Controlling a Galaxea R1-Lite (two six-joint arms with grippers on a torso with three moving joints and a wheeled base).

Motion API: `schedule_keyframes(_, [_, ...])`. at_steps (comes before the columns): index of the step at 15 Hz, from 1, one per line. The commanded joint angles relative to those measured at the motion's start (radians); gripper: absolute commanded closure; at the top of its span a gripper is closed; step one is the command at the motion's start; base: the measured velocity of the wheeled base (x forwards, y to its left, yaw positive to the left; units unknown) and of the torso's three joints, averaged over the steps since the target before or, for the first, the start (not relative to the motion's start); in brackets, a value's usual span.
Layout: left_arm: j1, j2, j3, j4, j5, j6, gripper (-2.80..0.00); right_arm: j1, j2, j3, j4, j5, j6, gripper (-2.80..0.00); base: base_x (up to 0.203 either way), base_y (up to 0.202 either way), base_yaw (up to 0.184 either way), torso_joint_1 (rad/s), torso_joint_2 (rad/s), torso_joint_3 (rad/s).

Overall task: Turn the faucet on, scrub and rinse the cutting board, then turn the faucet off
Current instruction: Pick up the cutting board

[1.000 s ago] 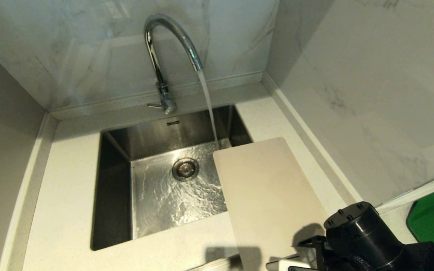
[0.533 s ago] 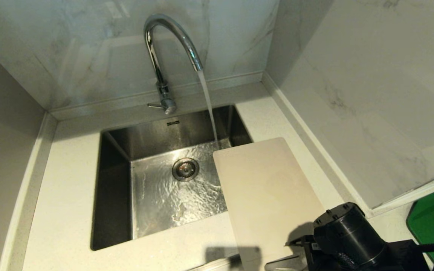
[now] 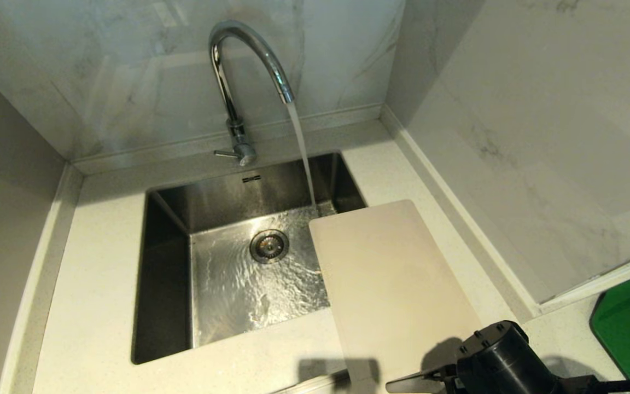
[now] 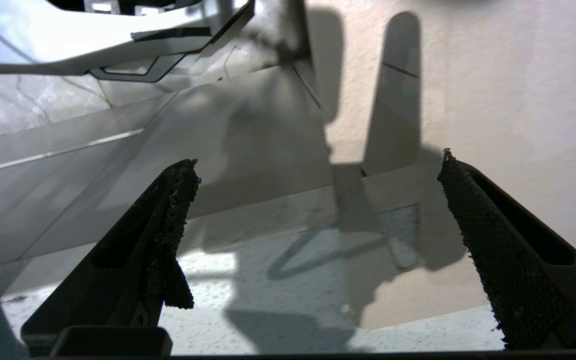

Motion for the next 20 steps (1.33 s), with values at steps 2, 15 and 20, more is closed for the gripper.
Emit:
schedule_keyframes(2, [0.000,-0.001,0.002,0.000,0.000,-0.001,0.00,0.002,-0.015,0.052,0.000,0.000,-0.006,-2.80,0.000,0.000,0.000,0.000,0.00,0.000])
schedule_keyframes(15, [0.000,0.000,0.002,0.000,0.000,-0.001,0.00,-0.004,0.103,0.064,-0.090,-0.002,-0.002,-2.80,0.000,0.000,0.000,0.000,0.00,0.000])
schedule_keyframes(20, [0.000,-0.001,0.002,0.000,0.000,-0.001,0.00,-0.027,0.163,0.066,-0.159,-0.002,-0.006,-2.80,0.000,0.000,0.000,0.000,0.00,0.000])
